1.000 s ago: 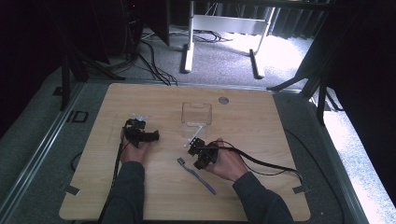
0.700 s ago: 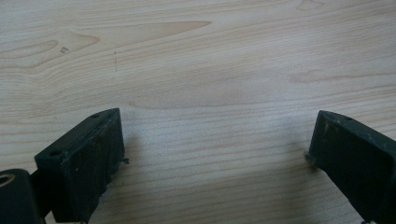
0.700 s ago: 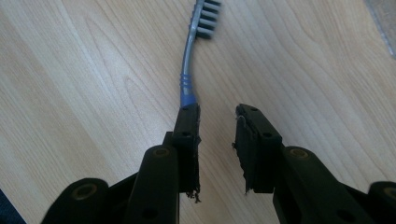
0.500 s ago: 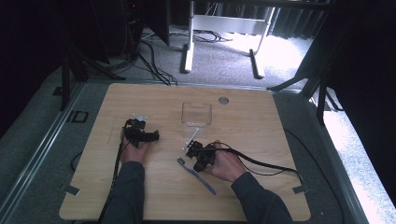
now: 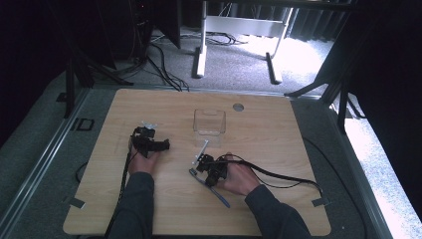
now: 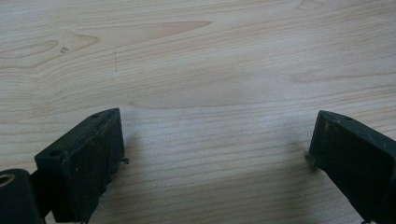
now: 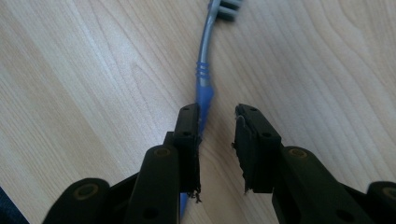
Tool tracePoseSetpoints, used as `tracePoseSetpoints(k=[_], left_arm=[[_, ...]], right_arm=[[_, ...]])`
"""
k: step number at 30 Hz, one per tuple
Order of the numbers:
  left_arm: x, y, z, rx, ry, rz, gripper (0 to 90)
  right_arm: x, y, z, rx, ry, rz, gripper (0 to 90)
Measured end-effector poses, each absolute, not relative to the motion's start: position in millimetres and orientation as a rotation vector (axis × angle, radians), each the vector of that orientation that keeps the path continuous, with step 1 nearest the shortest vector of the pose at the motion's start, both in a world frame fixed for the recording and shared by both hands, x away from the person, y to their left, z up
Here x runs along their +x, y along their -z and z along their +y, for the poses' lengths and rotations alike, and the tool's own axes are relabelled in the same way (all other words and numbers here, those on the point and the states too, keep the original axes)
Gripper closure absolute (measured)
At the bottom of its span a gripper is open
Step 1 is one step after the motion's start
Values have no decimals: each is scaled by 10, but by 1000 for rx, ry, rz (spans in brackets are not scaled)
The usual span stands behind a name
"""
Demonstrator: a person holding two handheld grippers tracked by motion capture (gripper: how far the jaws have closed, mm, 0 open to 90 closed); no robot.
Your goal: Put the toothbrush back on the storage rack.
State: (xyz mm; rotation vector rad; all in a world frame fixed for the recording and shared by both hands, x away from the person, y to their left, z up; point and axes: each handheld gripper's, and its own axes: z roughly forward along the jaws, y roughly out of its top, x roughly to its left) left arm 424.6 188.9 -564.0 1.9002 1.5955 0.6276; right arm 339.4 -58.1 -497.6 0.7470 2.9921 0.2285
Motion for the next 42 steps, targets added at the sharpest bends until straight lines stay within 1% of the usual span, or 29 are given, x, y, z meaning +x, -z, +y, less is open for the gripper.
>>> tracePoseSetpoints(k=[22,34,38,42], left_arm=[[4246,5640,1889,1900,-628,1595,36],[4246,5640,1889,1900,-628,1595,36],[4246,5640,1889,1900,-628,1595,36],[4246,5640,1889,1901,-628,1595,36]], right_arm=[[3385,5126,-509,726,-171,3020,730],[3385,5175,-488,720,-164,3014,768],[3390,5183,-489,720,-153,3011,802],[3393,5182,-491,716,-145,2999,813]])
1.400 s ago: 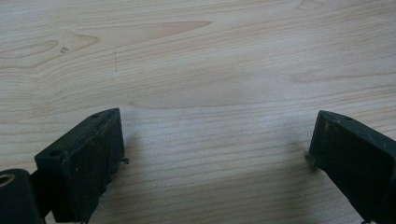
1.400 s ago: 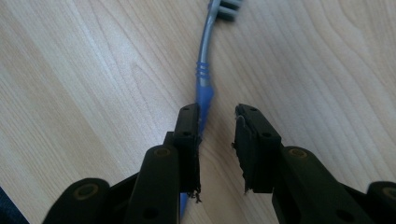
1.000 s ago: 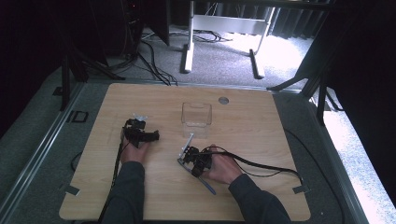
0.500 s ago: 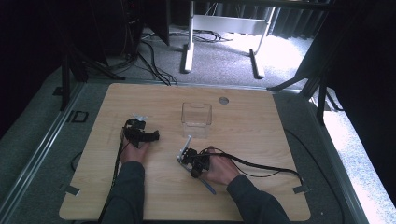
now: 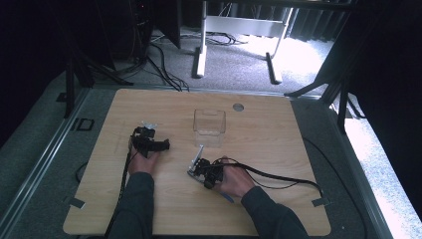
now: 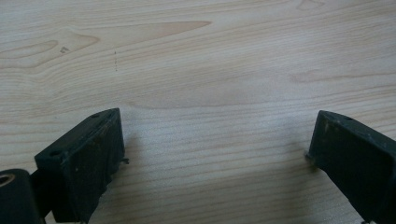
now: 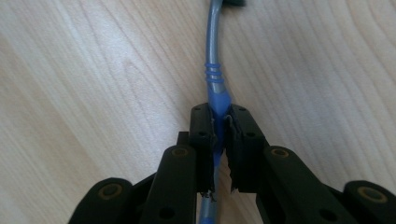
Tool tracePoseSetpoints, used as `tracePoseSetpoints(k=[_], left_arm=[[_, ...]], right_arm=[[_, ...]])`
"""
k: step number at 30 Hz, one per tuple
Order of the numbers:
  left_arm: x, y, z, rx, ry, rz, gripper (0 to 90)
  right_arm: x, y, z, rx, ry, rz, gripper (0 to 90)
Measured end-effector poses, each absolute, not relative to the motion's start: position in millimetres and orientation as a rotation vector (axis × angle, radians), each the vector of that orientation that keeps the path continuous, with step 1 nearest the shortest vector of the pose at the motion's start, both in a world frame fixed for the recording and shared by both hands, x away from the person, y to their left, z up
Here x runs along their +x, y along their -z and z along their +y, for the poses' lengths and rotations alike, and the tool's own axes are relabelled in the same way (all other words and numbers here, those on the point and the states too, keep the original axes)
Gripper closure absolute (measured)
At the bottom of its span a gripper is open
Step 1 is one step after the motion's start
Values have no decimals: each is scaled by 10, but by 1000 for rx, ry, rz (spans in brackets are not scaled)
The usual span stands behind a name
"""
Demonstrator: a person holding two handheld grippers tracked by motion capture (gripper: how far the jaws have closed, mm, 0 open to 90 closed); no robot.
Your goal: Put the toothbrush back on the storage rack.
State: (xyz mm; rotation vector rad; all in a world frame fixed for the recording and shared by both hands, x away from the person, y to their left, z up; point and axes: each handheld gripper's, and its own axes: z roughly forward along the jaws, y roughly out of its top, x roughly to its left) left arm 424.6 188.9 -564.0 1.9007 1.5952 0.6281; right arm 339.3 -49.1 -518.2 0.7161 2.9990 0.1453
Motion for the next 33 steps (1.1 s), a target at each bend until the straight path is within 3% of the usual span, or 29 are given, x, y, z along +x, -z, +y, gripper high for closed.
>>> tracePoseSetpoints(k=[33], left_arm=[[4246,5640,1889,1900,-628,1595,36]], right_arm=[[3472,4866,-596,832,-378,2916,816]])
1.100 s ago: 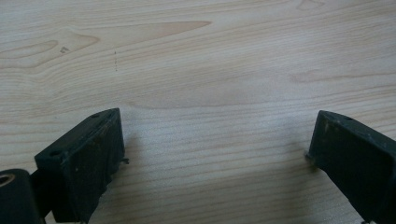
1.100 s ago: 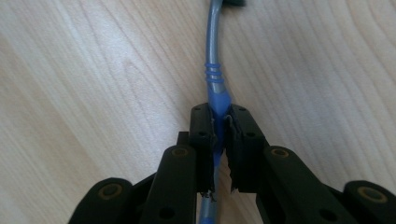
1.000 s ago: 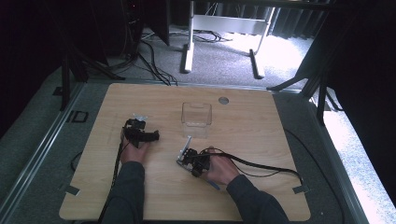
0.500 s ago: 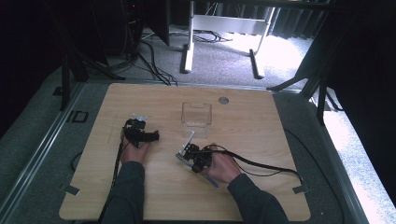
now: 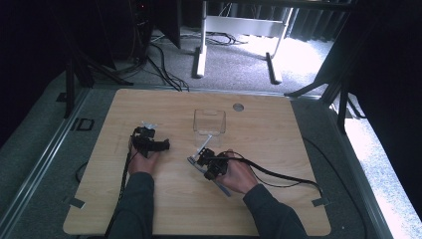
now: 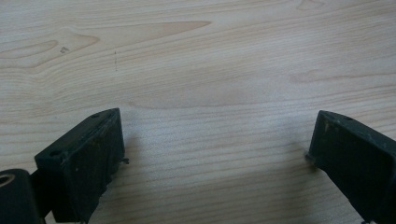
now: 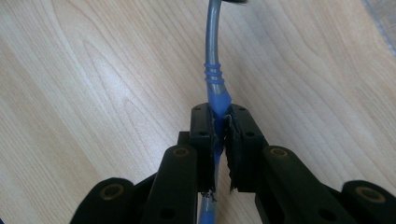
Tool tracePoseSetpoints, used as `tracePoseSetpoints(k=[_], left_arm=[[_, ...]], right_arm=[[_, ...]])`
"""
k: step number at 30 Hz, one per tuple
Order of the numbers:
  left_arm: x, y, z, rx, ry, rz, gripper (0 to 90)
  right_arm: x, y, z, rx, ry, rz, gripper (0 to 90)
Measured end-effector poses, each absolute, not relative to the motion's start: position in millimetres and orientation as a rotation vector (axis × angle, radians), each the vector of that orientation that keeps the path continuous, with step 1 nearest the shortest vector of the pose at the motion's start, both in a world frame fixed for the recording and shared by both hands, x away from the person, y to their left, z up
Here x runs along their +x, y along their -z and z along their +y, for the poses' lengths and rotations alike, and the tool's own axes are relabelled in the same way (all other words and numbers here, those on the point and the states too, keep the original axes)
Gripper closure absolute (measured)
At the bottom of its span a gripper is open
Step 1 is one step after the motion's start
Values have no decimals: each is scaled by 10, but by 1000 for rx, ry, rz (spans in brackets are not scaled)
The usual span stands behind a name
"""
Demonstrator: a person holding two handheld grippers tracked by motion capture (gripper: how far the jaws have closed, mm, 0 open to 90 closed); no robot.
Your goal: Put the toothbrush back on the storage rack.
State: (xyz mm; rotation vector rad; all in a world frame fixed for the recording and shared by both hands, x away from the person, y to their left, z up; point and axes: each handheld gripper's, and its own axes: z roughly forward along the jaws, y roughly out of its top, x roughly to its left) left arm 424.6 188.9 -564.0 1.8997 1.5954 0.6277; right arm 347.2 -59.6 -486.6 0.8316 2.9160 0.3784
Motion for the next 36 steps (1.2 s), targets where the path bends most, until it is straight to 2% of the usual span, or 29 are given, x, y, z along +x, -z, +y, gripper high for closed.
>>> tracePoseSetpoints(k=[36], left_arm=[[4246,5640,1889,1900,-628,1596,36]], right_arm=[[3586,4505,-749,937,-650,2774,816]])
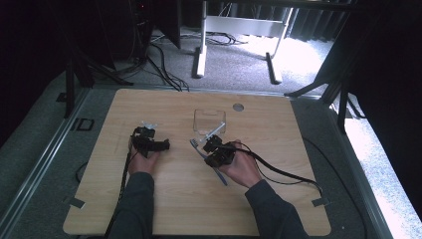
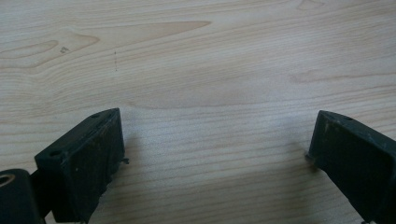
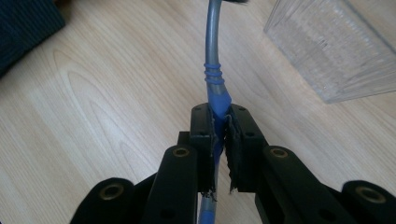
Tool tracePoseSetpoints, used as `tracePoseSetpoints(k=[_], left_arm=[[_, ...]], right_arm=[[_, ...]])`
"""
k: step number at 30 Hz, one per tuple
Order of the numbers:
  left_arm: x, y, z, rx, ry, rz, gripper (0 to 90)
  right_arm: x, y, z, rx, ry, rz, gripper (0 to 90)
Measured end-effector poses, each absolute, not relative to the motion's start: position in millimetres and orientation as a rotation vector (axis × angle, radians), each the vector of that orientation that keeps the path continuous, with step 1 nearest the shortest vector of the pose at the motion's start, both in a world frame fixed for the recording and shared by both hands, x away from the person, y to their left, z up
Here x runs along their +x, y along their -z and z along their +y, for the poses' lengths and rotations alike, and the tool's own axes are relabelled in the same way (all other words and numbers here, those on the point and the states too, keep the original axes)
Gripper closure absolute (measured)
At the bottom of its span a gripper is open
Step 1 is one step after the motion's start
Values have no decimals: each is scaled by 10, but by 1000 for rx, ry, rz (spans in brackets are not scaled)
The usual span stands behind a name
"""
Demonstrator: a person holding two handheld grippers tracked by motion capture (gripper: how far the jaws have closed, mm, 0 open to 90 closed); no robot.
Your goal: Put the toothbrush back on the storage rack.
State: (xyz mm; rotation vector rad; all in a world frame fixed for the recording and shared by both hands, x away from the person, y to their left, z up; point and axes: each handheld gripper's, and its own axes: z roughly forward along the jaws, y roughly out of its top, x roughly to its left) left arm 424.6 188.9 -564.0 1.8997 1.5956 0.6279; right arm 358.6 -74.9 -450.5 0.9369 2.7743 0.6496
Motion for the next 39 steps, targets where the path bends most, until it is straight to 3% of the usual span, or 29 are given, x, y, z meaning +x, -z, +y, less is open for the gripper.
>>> tracePoseSetpoints(k=[39], left_arm=[[4246,5640,1889,1900,-628,1595,36]], right_arm=[[3717,4213,-919,1032,-893,2601,816]])
